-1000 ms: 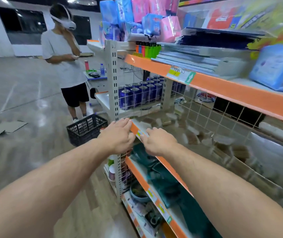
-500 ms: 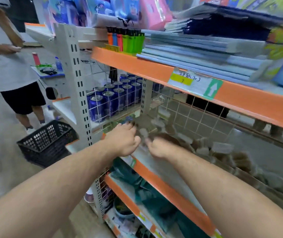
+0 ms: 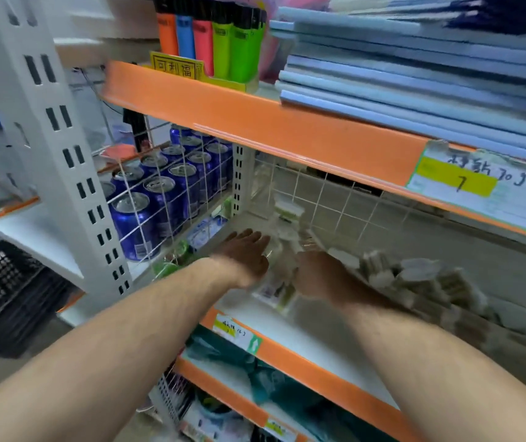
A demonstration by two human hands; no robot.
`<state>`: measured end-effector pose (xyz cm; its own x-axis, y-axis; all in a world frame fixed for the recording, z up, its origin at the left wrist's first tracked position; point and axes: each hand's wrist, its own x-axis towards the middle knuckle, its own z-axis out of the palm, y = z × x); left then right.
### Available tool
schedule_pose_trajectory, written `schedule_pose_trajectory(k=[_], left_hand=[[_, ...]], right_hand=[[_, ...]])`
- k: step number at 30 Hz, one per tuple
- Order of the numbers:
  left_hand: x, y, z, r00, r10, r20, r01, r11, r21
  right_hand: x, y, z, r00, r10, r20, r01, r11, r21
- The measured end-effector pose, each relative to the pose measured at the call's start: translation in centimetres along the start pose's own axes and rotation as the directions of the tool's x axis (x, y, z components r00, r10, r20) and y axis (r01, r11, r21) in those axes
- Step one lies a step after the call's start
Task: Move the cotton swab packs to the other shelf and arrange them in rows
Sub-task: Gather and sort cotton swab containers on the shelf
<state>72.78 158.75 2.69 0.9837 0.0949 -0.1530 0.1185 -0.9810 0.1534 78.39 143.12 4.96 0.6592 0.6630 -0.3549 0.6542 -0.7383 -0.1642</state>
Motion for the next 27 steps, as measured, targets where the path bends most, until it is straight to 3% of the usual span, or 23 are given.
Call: schedule_pose_trajectory(k=[1,2,5,8,12,19,21,23,27], left_hand=[[0.6,0.1,0.3,1.0,0.011,0.019,-0.01,0.999,-0.032],[1.1,0.1,0.6,0.999,0.019,0.038,-0.017,0.997,-0.075],[2.2,0.3,1.2,0.999,0.003,0.052,0.007,0.982,-0.19],[3.2,0.5,1.1,0.999,-0.013,-0.035,0.007,0.988,-0.154],[3.7,1.1,0.8,1.0,-0.011,-0.002,0.011,0.994,-0.105],[4.0,2.5,0.1,0.999,0.007,0.036,0.004,0.957,-0.292],[4.1,2.4,0.2,0.998,0.024,0.063,0.0,0.933,-0.36],[4.1,2.6,0.1,0.998,0.001,0.064,0.024,0.92,-0.392],[4.6,3.5,0.3,0.997,-0.082,0.014,0.082,0.951,-0.298]], right_hand=[[0.6,0.8,0.5,0.991,-0.072,-0.112,0.073,0.997,0.006],[1.2,1.3,1.1,0.991,-0.011,-0.13,0.001,0.997,-0.075],[1.7,3.0,2.4,0.96,0.249,-0.125,-0.227,0.959,0.171],[1.7,3.4,2.7,0.961,0.223,-0.162,-0.191,0.963,0.193],[1.1,4.2,2.5,0.956,0.243,-0.162,-0.218,0.963,0.159],[-0.5,7.5,2.5,0.93,0.301,-0.211,-0.285,0.953,0.106],[-0.9,8.8,2.8,0.914,0.284,-0.288,-0.271,0.959,0.086],[-1.1,10.0,3.0,0.879,0.323,-0.352,-0.321,0.945,0.068],[-0.7,12.5,3.8,0.858,0.442,-0.263,-0.455,0.891,0.013]])
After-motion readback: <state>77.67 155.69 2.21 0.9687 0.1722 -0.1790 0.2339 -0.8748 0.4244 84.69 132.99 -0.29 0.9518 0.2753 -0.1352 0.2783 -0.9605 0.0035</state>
